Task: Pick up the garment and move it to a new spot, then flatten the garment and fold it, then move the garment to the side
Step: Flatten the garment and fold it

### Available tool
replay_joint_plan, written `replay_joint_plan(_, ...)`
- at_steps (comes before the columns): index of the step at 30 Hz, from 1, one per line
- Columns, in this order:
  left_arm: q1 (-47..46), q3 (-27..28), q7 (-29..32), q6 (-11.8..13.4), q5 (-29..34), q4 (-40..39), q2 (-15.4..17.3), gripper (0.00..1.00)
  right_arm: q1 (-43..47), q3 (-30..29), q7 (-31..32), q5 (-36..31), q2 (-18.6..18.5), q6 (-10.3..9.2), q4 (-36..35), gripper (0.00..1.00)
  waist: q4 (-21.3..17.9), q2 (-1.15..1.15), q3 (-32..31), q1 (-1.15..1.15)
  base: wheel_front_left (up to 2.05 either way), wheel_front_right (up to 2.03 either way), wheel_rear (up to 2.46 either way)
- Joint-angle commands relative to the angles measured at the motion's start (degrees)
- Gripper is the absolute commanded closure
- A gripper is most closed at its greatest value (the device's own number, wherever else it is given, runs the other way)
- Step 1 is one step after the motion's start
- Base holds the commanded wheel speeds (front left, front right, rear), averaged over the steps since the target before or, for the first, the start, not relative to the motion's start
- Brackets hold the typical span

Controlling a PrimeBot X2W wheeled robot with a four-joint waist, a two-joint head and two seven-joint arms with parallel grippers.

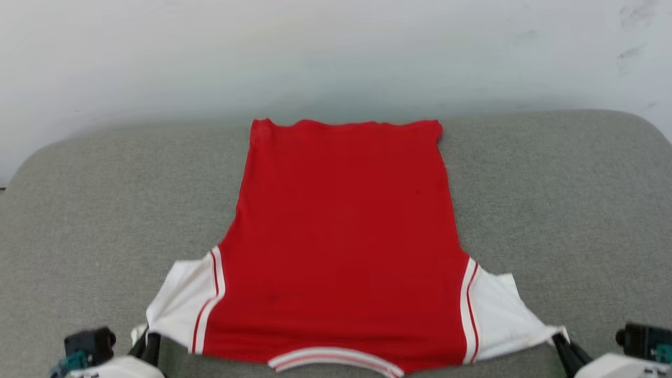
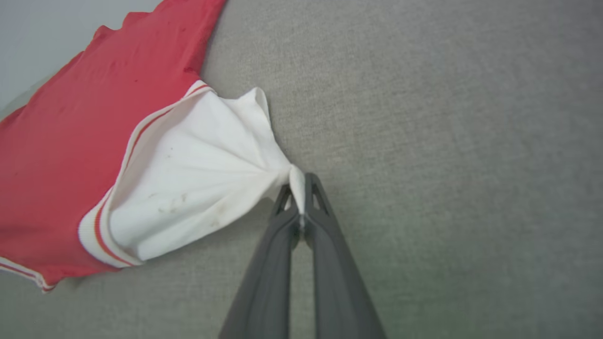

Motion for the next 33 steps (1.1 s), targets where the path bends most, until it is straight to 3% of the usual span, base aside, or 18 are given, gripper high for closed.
replay_joint_plan(1,2.5,0.64,0.73,1.25,-0.47,-1.11,1.04,1.0,2.76,-2.02,1.1,-0.82,0.81,-0.16,-1.79,1.0,0.34,-0.01,-0.67,0.02,0.0,0.0,0.0)
replay_joint_plan(11,12.69,0.09,2.59,5.0,-1.94,-8.83,0.81,1.0,14.22,-7.79,9.29,-5.07,7.66,-0.14,-11.64,1.0,0.92,-0.01,-1.61,0.02,0.0,0.0,0.0)
replay_joint_plan(13,12.61,-0.57,2.01,4.96,-1.33,-9.62,0.44,1.0,14.01,-7.28,9.44,-4.99,8.01,-0.14,-12.83,0.55,1.31,-0.01,-1.32,0.02,0.0,0.0,0.0)
replay_joint_plan(14,12.3,-0.84,1.63,4.93,-0.88,-9.99,0.28,1.0,13.22,-7.08,8.62,-4.73,8.16,-0.13,-13.73,0.0,1.57,-0.01,-1.25,0.02,0.0,0.0,0.0)
replay_joint_plan(19,9.91,-1.28,0.15,4.81,0.34,-12.12,-0.97,1.0,7.68,-8.05,6.03,-4.71,7.45,-0.11,-15.78,0.0,3.44,-0.01,0.27,0.02,0.0,0.0,0.0)
replay_joint_plan(24,6.44,-1.41,-0.86,5.28,1.88,-14.82,-1.52,1.0,-4.6,-10.03,7.72,-3.89,5.02,-0.1,-12.06,0.0,6.06,-0.01,4.24,0.02,0.0,0.0,0.0)
replay_joint_plan(33,-1.87,-3.73,-1.93,4.51,6.4,-20.03,-3.49,1.0,-30.42,-11.41,22.07,-2.8,-3.29,-0.1,5.71,0.0,13.76,-0.01,13.87,0.02,0.0,0.0,0.0)
